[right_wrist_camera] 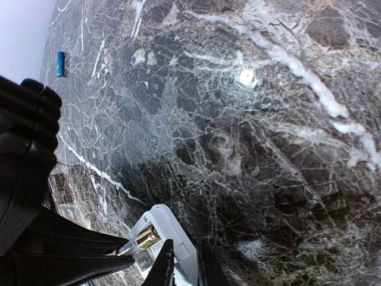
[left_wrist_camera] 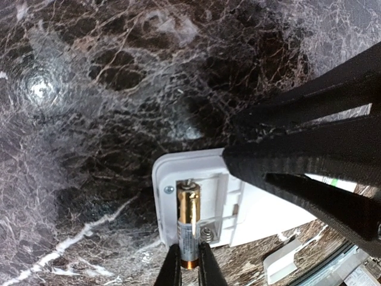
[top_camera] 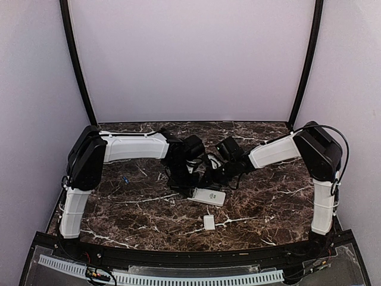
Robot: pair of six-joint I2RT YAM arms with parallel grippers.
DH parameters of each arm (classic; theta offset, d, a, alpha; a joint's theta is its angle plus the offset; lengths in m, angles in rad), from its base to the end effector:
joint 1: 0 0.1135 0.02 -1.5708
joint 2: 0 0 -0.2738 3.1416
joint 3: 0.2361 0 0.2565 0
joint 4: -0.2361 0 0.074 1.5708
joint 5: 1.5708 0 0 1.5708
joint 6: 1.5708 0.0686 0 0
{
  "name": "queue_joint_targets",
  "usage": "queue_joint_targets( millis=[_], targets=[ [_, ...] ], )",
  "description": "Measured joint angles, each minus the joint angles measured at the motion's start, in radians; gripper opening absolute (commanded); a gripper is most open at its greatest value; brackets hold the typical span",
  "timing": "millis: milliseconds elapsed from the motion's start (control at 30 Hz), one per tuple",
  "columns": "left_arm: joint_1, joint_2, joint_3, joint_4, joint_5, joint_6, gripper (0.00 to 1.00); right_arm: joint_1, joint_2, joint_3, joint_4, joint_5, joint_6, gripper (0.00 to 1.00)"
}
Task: Load the batteries into the remote control
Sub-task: Place the battery in the battery compartment.
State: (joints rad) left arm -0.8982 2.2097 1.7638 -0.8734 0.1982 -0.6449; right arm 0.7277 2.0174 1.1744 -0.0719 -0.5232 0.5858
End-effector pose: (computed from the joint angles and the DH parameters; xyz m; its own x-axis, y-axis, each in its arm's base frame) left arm 0.2818 -0.3755 0.1431 -0.9616 0.2613 -0.0842 0.2746 0.9129 -0.3020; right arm 0.2985 0.3118 0.1084 -0.9374 -0.1937 -0.2893 -0.3425 0.6615 0.6671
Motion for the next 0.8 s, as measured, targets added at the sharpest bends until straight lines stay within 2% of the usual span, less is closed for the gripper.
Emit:
queue_joint_targets(
  millis=[167,600,800],
  targets=[
    [0.003,-0.005,-0.012,0.014,0.008,-0.011,0.18,0.000,0.000,0.000,0.000,0.000,0.000,0.17],
    [0.004,-0.013,-0.024,0.035,0.024,-0.013,0.23,0.003,0.000,0.000,-0.008,0.006,-0.009,0.18],
    [0.002,-0.018,-0.024,0.049,0.018,-0.003,0.44,0.003,-0.010,0.000,-0.034,0.010,-0.032,0.21]
  ],
)
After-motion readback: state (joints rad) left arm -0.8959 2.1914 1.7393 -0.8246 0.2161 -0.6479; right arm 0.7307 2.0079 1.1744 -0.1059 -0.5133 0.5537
